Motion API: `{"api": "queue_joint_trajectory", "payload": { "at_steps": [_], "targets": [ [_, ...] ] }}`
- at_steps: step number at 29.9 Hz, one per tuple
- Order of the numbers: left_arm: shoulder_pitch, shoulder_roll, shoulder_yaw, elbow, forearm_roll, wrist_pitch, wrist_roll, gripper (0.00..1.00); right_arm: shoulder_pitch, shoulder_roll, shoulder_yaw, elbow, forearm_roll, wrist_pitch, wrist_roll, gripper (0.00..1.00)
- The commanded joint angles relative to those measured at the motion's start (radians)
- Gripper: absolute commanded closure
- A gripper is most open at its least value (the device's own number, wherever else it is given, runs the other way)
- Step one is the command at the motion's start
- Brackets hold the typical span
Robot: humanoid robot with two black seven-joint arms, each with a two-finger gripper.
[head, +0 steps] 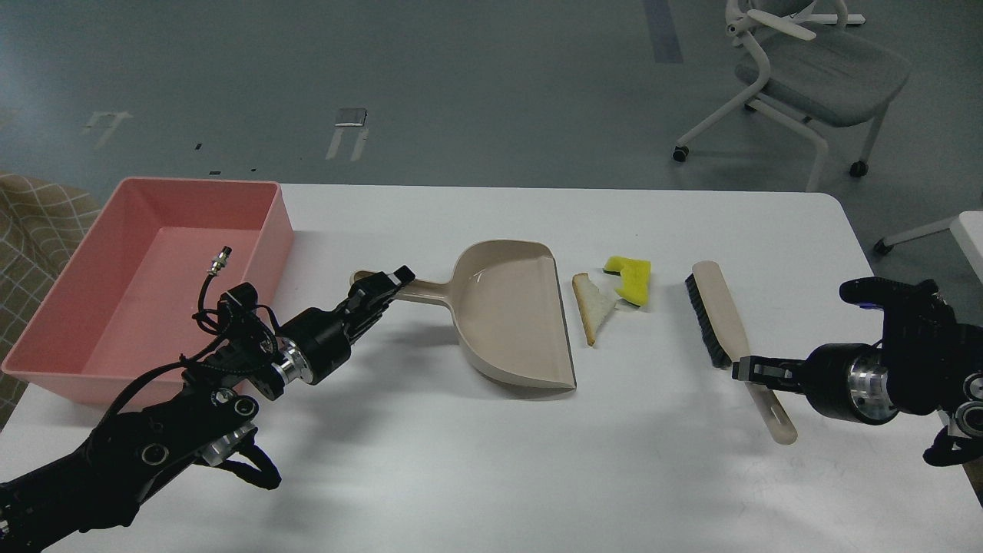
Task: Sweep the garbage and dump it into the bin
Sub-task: 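Grasp the brush handle with the right gripper and lift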
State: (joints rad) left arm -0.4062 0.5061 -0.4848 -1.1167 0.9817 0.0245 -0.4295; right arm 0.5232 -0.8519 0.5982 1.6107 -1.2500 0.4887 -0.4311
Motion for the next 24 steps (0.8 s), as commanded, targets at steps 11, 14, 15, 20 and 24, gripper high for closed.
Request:
{"api": "queue_joint_trajectory", "payload": {
  "at_steps": [11, 14, 15, 20, 24],
  "targets": [
    [0.0, 0.0, 0.0, 0.0, -0.002, 0.0, -0.005, 0.8, -0.012, 0.001, -0.005, 0.0, 0.001, 0.0, 0.0, 0.63],
    [0.0, 0.0, 0.0, 0.0, 0.0, 0.0, -0.003, 0.8, -0.012, 0.001, -0.005, 0.0, 0.001, 0.0, 0.0, 0.62],
    [0.0, 0.0, 0.0, -0.002, -0.002, 0.0, -0.005, 0.8, -0.012, 0.002, -0.005, 0.0, 0.001, 0.0, 0.0, 0.62],
    [0.0, 0.0, 0.0, 0.0, -0.002, 0.0, -0.005, 0.8, -0.012, 0.002, -0.005, 0.0, 0.001, 0.0, 0.0, 0.69],
    [0.0, 0.0, 0.0, 0.0, -0.002, 0.0, -0.005, 0.8, -0.012, 0.001, -0.005, 0.0, 0.001, 0.0, 0.0, 0.9]
  ]
}}
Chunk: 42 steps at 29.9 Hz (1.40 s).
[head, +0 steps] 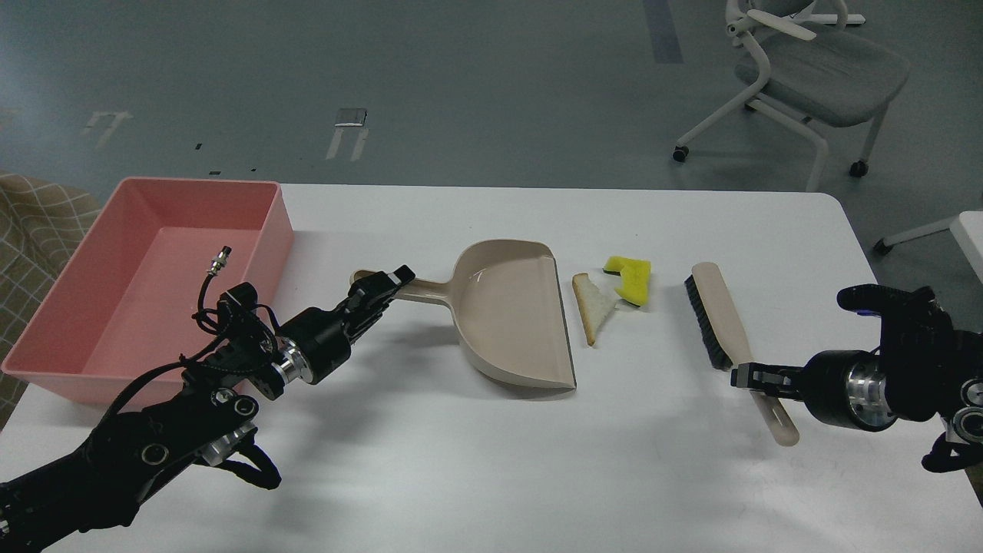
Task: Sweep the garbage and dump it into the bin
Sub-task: 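Grasp the brush handle with the right gripper and lift, then sweep the yellow sponge and paper scrap into the dustpan with the brush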
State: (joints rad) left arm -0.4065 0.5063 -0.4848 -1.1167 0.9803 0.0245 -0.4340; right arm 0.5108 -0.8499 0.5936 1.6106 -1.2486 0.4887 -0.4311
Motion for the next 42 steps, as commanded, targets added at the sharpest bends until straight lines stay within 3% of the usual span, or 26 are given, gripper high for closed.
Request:
{"api": "queue_joint_trajectory", "payload": {
  "at_steps": [1, 6, 16, 42],
  "targets": [
    [0.0, 0.0, 0.0, 0.0, 0.0, 0.0, 0.0, 0.8, 0.0, -0.003, 0.0, -0.001, 0.0, 0.0, 0.0, 0.92],
    [0.002, 0.0, 0.0, 0.0, -0.002, 0.0, 0.0, 0.8, 0.002, -0.003, 0.002, -0.001, 0.002, 0.0, 0.0, 1.0],
    [0.002, 0.003, 0.0, 0.0, -0.006, 0.0, 0.003, 0.8, 0.061, 0.008, 0.009, -0.058, 0.012, 0.0, 0.012, 1.0],
    [-0.002, 0.001, -0.006, 0.008, -0.008, 0.002, 0.0, 0.8, 0.078, 0.261, 0.005, -0.089, 0.012, 0.0, 0.014, 1.0]
  ]
}}
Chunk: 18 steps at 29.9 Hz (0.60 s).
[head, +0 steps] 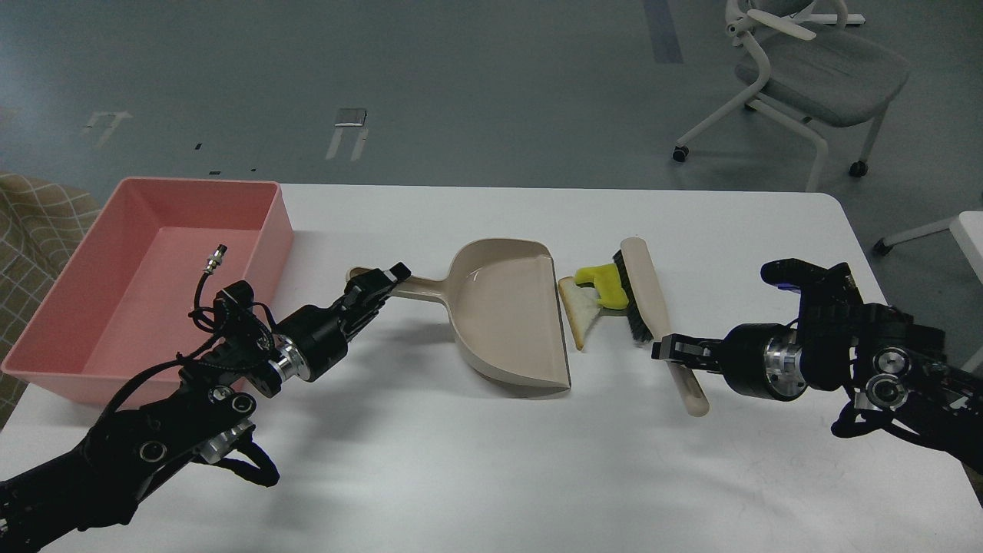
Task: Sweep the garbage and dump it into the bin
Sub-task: 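Sweep the yellow sponge and paper scrap into the dustpan with the brush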
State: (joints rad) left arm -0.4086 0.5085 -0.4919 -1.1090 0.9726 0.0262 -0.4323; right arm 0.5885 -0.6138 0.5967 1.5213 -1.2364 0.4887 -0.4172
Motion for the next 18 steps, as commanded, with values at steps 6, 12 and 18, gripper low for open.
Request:
{"api": "queue_joint_trajectory", "payload": {
  "at_steps": [6, 12, 18],
  "targets": [
    [-0.001, -0.001, 0.0, -0.003, -0.003, 0.0, -0.002, 0.8, 0.001, 0.12, -0.003, -0.032, 0.0, 0.0, 0.0, 1.0],
    [-0.001, 0.008, -0.004, -0.005, -0.003, -0.002, -0.003, 0.8, 0.017, 0.242, -0.003, -0.085, 0.0, 0.0, -0.005, 1.0],
    [-0.001, 0.016, -0.005, -0.012, -0.003, -0.002, -0.003, 0.8, 0.033, 0.293, 0.002, -0.084, 0.0, 0.0, -0.005, 1.0]
  ]
}}
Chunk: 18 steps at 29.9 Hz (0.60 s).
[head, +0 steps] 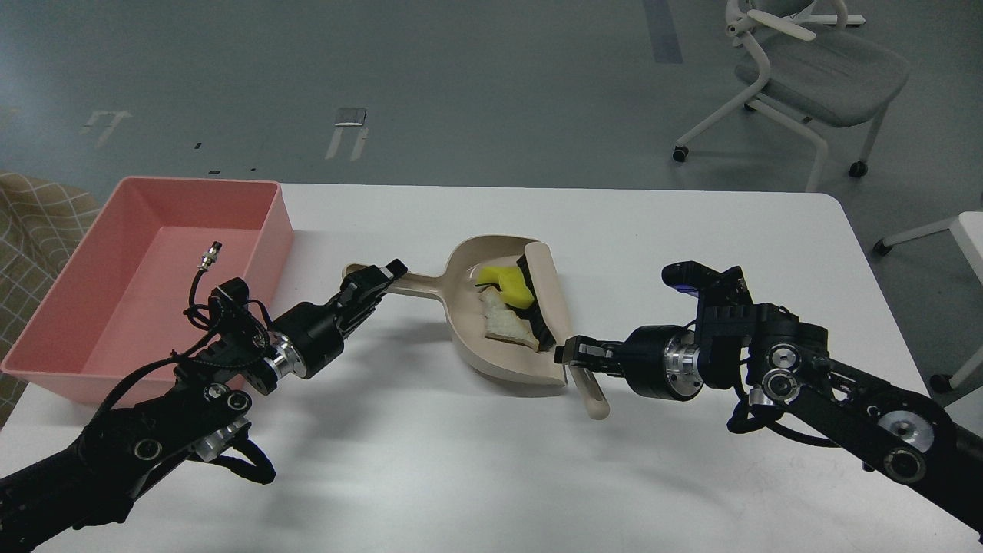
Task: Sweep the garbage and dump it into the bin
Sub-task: 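Sweep the yellow sponge and paper scrap into the dustpan with the brush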
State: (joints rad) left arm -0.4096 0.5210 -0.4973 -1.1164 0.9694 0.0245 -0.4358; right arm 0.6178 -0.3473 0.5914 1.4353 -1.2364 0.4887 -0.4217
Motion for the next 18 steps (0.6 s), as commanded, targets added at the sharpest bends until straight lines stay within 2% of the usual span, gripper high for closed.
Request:
{"api": "queue_joint_trajectory", "payload": {
  "at_steps": [1, 7, 14, 18],
  "targets": [
    [0.0, 0.004, 0.0, -0.007, 0.0, 0.0, 0.0, 0.8, 0.003, 0.028, 0.01, 0.005, 0.0, 0.0, 0.0, 1.0],
    [0.002, 0.005, 0.0, -0.008, -0.001, 0.0, 0.0, 0.8, 0.002, -0.01, 0.034, 0.051, 0.002, 0.0, 0.001, 1.0],
    [0.005, 0.004, -0.003, -0.008, -0.001, 0.002, -0.003, 0.8, -0.006, -0.176, 0.074, 0.12, 0.063, 0.0, 0.005, 1.0],
    [0.005, 0.004, -0.004, -0.008, -0.001, 0.002, -0.003, 0.8, -0.006, -0.229, 0.099, 0.129, 0.068, 0.0, 0.005, 1.0]
  ]
}}
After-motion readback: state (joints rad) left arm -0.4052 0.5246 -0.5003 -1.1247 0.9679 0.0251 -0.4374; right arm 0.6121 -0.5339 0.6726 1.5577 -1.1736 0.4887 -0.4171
